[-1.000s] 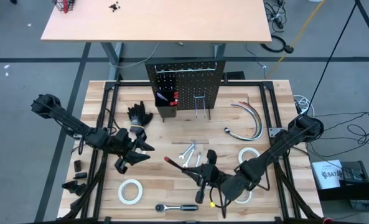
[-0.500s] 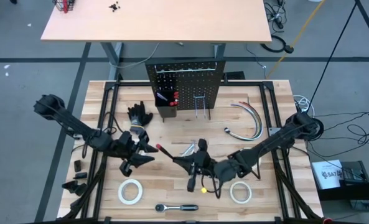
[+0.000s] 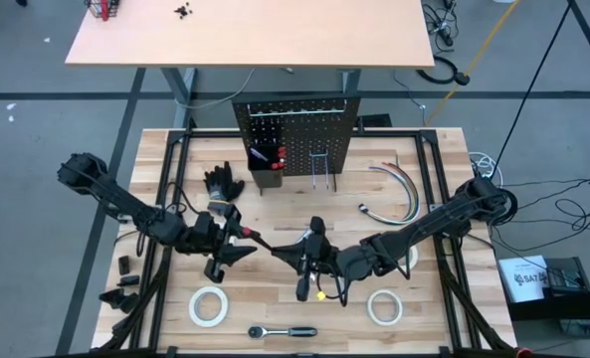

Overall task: Hang tools onto peg board
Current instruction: Put the nut driver into the black bin on the peg board

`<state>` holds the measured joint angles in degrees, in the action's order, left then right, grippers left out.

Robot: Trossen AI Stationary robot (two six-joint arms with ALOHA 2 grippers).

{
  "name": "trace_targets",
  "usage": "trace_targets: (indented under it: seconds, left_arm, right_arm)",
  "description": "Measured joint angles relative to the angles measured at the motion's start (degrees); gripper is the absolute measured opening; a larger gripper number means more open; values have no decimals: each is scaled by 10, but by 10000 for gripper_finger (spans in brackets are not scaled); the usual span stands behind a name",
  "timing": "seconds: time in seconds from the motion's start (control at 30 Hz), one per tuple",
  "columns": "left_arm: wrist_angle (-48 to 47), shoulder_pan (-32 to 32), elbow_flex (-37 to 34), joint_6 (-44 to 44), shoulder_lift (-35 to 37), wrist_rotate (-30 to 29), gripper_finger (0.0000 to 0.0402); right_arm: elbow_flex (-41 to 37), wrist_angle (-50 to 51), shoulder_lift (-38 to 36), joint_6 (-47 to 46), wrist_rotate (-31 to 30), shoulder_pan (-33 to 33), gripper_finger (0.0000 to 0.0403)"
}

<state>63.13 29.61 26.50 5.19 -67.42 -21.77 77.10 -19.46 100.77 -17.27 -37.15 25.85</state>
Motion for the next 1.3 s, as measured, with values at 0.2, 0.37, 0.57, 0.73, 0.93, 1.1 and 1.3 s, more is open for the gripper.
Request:
trace_targets:
  seconds: [0.2, 0.37, 0.57, 0.73, 0.93, 1.1, 1.3]
  left_arm:
    - [7, -5, 0, 1, 0, 3, 166]
    - [24, -8, 0, 2, 0, 4, 166]
    - [56, -7, 0, -1, 0, 14, 166]
    - [56, -7, 0, 3, 0, 16, 166]
    - [80, -7, 0, 3, 0, 16, 166]
    - [82, -7, 0, 4, 0, 22, 166]
    - [81, -7, 0, 21, 0, 22, 166]
  right_arm:
    - [1, 0, 0, 0, 0, 0, 10]
    - [1, 1, 0, 0, 17, -3, 10]
    - [1, 7, 0, -8, 13, -6, 10]
    - [1, 7, 0, -9, 13, -7, 10]
    - [1, 17, 0, -26, 15, -7, 10]
    - [1, 17, 0, -31, 15, -7, 10]
    - [1, 17, 0, -31, 15, -7, 10]
